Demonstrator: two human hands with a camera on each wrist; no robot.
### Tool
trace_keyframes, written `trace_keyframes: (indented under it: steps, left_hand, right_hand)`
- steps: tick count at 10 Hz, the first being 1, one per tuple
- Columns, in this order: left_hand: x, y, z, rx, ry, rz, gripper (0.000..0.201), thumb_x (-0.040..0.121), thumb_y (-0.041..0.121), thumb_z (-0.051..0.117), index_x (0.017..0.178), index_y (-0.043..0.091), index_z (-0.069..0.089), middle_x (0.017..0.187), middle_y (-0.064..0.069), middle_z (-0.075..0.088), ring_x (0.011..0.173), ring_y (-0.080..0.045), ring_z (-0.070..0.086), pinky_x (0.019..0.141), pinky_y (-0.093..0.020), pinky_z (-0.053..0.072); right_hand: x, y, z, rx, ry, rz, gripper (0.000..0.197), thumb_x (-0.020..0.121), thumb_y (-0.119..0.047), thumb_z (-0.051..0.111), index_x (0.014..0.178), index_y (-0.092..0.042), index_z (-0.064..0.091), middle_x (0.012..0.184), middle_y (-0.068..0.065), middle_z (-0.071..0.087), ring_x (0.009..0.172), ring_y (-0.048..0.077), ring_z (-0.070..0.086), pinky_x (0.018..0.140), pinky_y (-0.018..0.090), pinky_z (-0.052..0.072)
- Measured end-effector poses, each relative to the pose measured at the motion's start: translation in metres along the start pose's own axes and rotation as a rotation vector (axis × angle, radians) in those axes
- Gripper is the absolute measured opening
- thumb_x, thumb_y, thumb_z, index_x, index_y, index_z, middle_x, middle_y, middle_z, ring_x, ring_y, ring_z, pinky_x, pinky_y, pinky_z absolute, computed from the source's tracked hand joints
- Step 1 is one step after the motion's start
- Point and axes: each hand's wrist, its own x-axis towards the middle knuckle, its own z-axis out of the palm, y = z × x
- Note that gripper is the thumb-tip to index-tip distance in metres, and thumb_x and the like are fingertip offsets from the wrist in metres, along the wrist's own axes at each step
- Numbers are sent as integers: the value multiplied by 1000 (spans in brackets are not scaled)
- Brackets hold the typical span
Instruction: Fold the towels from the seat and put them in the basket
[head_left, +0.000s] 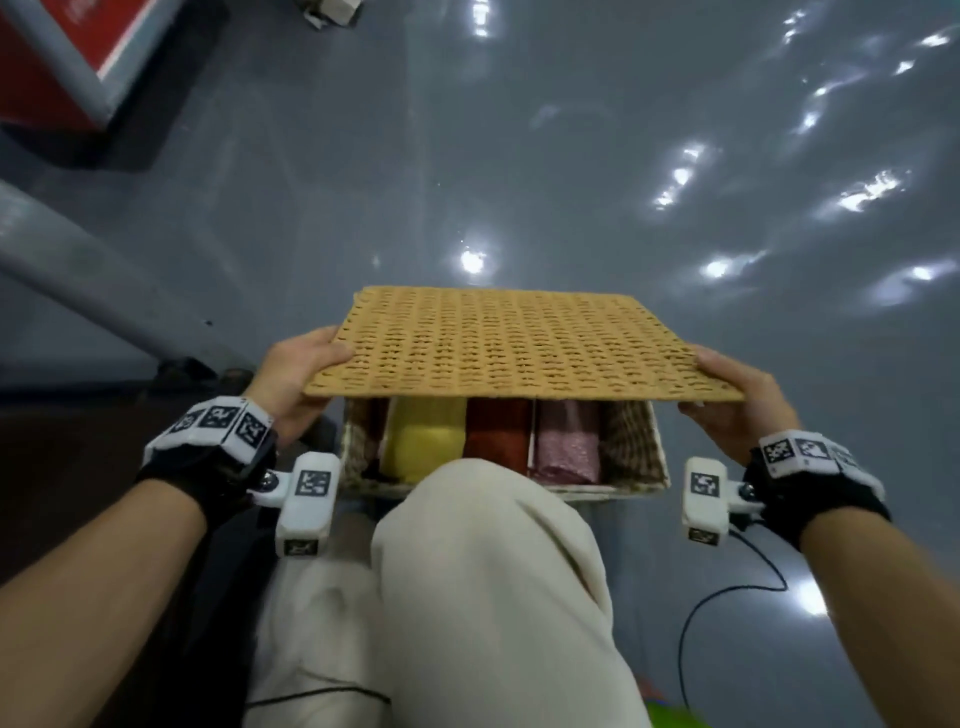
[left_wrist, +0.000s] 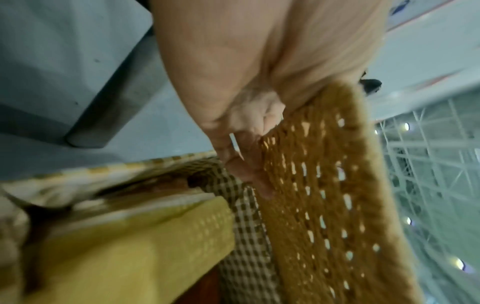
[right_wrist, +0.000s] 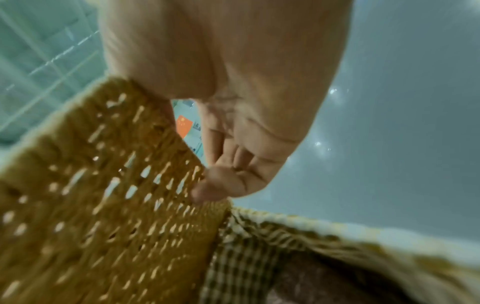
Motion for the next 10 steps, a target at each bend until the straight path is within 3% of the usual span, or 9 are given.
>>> trace_keyframes:
  steps: [1,2,3,4,6,7,8,9,10]
  left_hand:
    - [0,-19,-7,225,54,-26,42,92,-3,48,132,11,47,114,-9,64,99,-18,65,86,-30,53]
    - [3,-41,-6,608,124,-20,50,89,0,57,135,8,40,115,-13,59,107,-27,58,90,-39,46]
    - [16,-59,-3,1003,267,8,47,86,14,64,130,15,48,128,-13,47,119,-31,46,104,-44,39]
    - [22,-72,-2,1058,384,9,47,85,22,65,128,17,48,131,-13,32,127,-32,30,110,-42,27]
    - [23,-86,1,919,371,100,48,86,13,64,129,11,43,129,-10,40,115,-27,50,102,-40,40]
    - [15,-70,6,971,324,-10,46,86,17,64,129,14,46,127,-10,43,114,-27,51,101,-38,39]
    - [-16,-32,11,978,238,-108,41,85,21,64,125,15,53,121,-10,48,109,-28,55,96,-35,43]
    - [-70,29,14,908,189,-103,34,84,15,66,117,9,61,118,-13,56,107,-27,58,95,-32,45]
    - [-141,103,6,812,283,-4,29,85,11,64,114,10,64,115,-11,60,105,-23,60,93,-27,44]
  right_hand:
    - [3,14,-8,-208,62,0,32,87,-5,58,118,-5,62,98,7,70,75,13,67,68,21,56]
    - [7,33,-3,-688,226,-43,39,87,-5,63,125,-7,56,89,1,64,71,12,65,69,27,54]
    - [7,57,4,-1007,242,-99,44,88,-22,64,129,-9,54,101,8,61,91,27,62,86,41,51]
    - [8,75,9,-1168,302,-93,53,87,-33,64,133,-10,48,118,14,49,110,31,50,101,40,39]
    - [14,86,28,-1192,363,-63,46,91,-20,59,130,-3,40,126,20,40,119,35,42,104,40,33]
    - [9,65,38,-1428,329,88,43,91,-27,57,123,-2,42,127,21,40,120,37,39,101,43,35]
    - [-9,24,66,-1677,177,201,42,90,-31,56,124,-7,48,130,18,41,121,36,39,101,45,37]
    - [-30,-33,118,-1570,-70,156,38,93,-31,55,126,-12,56,126,13,54,114,30,52,96,39,43]
    - [-70,-109,192,-1469,-288,-64,23,92,-34,57,109,-22,66,108,3,67,101,22,60,89,35,48]
